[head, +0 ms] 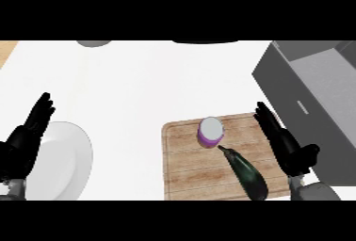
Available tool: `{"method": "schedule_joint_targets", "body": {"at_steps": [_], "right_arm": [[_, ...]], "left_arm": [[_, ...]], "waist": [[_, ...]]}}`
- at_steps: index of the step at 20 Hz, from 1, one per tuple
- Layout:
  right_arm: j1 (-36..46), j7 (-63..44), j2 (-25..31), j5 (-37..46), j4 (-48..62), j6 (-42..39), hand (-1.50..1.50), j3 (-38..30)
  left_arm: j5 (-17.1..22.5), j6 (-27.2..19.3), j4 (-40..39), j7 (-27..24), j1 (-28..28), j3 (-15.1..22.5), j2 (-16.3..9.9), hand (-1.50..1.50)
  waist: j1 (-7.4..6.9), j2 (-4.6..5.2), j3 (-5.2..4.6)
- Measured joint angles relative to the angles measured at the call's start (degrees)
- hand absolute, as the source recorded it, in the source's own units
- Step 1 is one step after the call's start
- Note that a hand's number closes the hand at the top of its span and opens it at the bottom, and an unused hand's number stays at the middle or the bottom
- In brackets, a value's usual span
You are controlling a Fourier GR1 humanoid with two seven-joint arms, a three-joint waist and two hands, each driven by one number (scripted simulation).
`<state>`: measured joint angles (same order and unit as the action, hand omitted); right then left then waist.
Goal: Pick the eggplant from the cutting board and place it in the cardboard box
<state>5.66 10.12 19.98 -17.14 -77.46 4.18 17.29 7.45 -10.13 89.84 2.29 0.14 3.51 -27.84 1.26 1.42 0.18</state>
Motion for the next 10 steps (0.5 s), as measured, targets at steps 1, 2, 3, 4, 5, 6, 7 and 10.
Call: {"method": "schedule_joint_targets", "body": {"at_steps": [1, 2, 3, 4, 5, 6, 7, 10], "right_arm": [[-0.8, -1.39, -0.15, 0.54, -1.2, 0.72, -1.5, 0.34], [-1.34, -3.15, -0.18, 1.6, -1.93, 1.84, -1.5, 1.13], [-1.97, -5.41, 0.23, 2.62, -3.37, 2.94, -1.5, 2.01], [-2.23, -7.85, 0.66, 3.72, -4.39, 4.06, -1.5, 2.82], [-2.48, -10.51, 1.0, 4.98, -5.45, 5.24, -1.5, 3.91], [-2.65, -13.03, 1.31, 6.4, -6.46, 6.38, -1.5, 5.12], [-1.89, -11.34, -0.58, 5.08, -8.07, 8.96, -1.5, 2.46], [-1.8, -13.1, 8.56, 16.85, -6.49, 9.38, -1.5, 6.92]], "left_arm": [[-0.6, 0.29, 0.07, 0.08, -0.3, 0.53, 0.41, 0.0], [-1.01, 0.58, 0.09, 0.54, -1.34, 1.3, 0.81, 0.0], [-1.28, 0.91, -0.11, 0.65, -2.58, 2.24, 1.48, 0.0], [-1.3, 1.76, -0.03, 0.42, -3.4, 3.28, 2.0, 0.0], [-1.5, 2.67, 0.39, 0.04, -3.94, 4.46, 2.31, 0.0], [-1.73, 3.35, 0.84, 0.03, -5.03, 5.83, 2.97, 0.0], [-1.52, 3.52, 0.71, 0.12, -4.83, 6.1, 3.26, 0.0], [-1.3, 5.11, 1.16, -0.05, -5.44, 8.59, 4.56, 0.0]], "waist": [[-0.19, -0.32, -0.04], [-0.24, -0.59, -0.1], [-0.02, -0.84, -0.17], [0.06, -1.06, -0.25], [0.12, -1.3, -0.36], [0.45, -1.52, -0.48], [2.39, -2.45, -0.03], [2.14, -2.37, -0.88]]}}
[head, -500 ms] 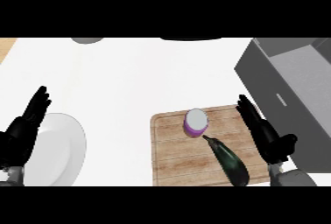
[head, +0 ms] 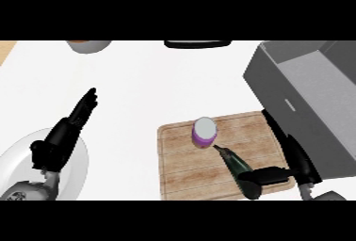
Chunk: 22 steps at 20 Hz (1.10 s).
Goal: Pick the eggplant from the cutting board and place it in the cardboard box
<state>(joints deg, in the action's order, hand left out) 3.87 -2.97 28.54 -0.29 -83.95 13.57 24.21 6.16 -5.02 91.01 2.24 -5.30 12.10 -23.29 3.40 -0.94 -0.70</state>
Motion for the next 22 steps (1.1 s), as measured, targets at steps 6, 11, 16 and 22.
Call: {"method": "schedule_joint_targets", "body": {"at_steps": [6, 11, 16, 22], "right_arm": [[-0.13, -6.43, 12.22, 19.65, -6.4, 1.48, -1.5, 8.12], [0.37, -19.93, 19.37, 28.89, -21.37, -3.78, -1.5, 11.66], [2.54, -37.11, 22.22, 26.73, -36.77, -16.71, -1.5, 13.07], [7.6, -54.72, 19.28, 14.4, -46.01, -28.36, -1.5, 12.16]], "left_arm": [[0.04, 1.39, -0.32, 0.6, -1.89, 2.8, 2.19, 0.0], [-0.63, 1.42, -0.97, 0.91, -3.06, 3.79, 3.44, 0.0], [-1.03, 1.88, -1.55, 1.09, -4.36, 4.56, 4.58, 0.0], [-2.03, 2.71, -3.11, 0.96, -6.47, 5.38, 5.93, 0.0]], "waist": [[-0.13, -0.15, 0.01], [-0.41, -0.14, 0.13], [-1.47, 0.26, 0.26], [-3.1, 0.83, 0.39]]}}
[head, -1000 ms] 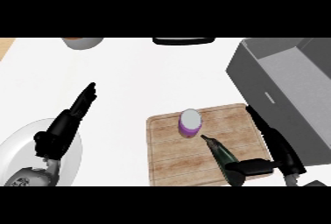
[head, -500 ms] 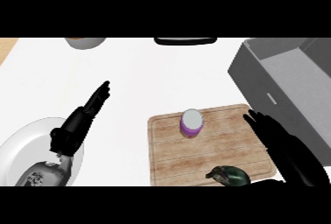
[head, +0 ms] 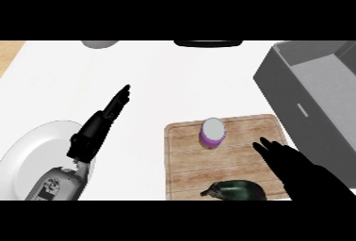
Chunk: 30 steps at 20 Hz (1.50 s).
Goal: Pick the eggplant from the cutting board and place it in the cardboard box
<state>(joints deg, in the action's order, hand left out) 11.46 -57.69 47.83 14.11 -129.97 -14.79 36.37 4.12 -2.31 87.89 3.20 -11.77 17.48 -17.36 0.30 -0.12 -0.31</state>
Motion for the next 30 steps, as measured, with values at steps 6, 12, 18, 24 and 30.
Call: {"method": "schedule_joint_targets", "body": {"at_steps": [6, 12, 18, 24, 30], "right_arm": [[5.8, -6.44, -6.26, -6.03, 1.5, -0.82, -1.5, 0.49], [9.01, -7.14, -11.79, -4.27, 7.89, -0.65, -1.5, 3.14], [7.64, -5.47, -13.62, -1.51, 14.46, -0.89, -1.5, 4.84], [5.95, -4.19, -16.59, 2.31, 17.17, -1.3, -1.5, 4.87], [4.45, -1.77, -18.62, 6.8, 19.43, -2.63, -1.5, 3.93]], "left_arm": [[-0.15, 0.99, -1.35, -0.01, -1.15, -0.8, 1.03, 0.0], [-0.97, 1.34, -1.97, -0.21, -1.68, -1.48, 1.93, 0.0], [-1.25, 2.02, -1.1, 1.14, -1.56, -2.26, 1.92, 0.0], [-2.25, 2.55, -0.15, 2.1, -1.4, -3.04, 2.88, 0.0], [-3.71, 3.19, -0.16, 1.53, -0.66, -3.71, 4.18, 0.0]], "waist": [[-0.61, 0.11, 0.12], [-0.64, 0.13, 0.19], [-0.54, 0.08, 0.25], [-0.37, 0.06, 0.28], [-0.31, 0.03, 0.28]]}}
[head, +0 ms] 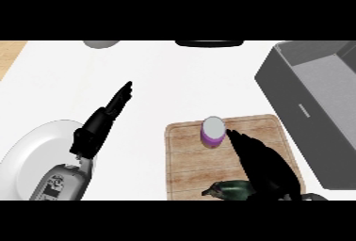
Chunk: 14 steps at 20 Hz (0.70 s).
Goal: Pick the eggplant from the cutting board and place it in the cardboard box
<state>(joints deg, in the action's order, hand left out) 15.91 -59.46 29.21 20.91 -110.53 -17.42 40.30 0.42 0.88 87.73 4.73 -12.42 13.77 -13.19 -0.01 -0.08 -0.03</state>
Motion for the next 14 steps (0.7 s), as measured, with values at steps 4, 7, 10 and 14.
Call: {"method": "schedule_joint_targets", "body": {"at_steps": [4, 7, 10, 14], "right_arm": [[-0.38, 0.26, -2.05, 1.34, 1.35, -1.14, -1.5, -0.24], [-1.61, 1.17, -2.68, 2.3, 2.41, -2.0, -1.5, -0.5], [-2.34, 1.91, -3.75, 3.33, 3.94, -2.87, -1.5, -0.57], [-3.6, 2.67, -4.84, 4.76, 5.17, -3.93, -1.5, -1.06]], "left_arm": [[-0.54, 0.79, 0.07, -0.34, 0.46, -0.68, 0.24, 0.0], [-0.68, 1.25, 0.27, -0.27, 0.97, -0.99, 0.78, 0.0], [-1.4, 1.21, -0.65, -0.07, 0.56, -1.0, 1.82, 0.0], [-2.02, 1.82, -1.43, -0.59, -0.05, -1.66, 2.38, 0.0]], "waist": [[-0.01, -0.04, -0.02], [0.02, -0.1, -0.04], [0.06, -0.14, -0.06], [0.1, -0.19, -0.09]]}}
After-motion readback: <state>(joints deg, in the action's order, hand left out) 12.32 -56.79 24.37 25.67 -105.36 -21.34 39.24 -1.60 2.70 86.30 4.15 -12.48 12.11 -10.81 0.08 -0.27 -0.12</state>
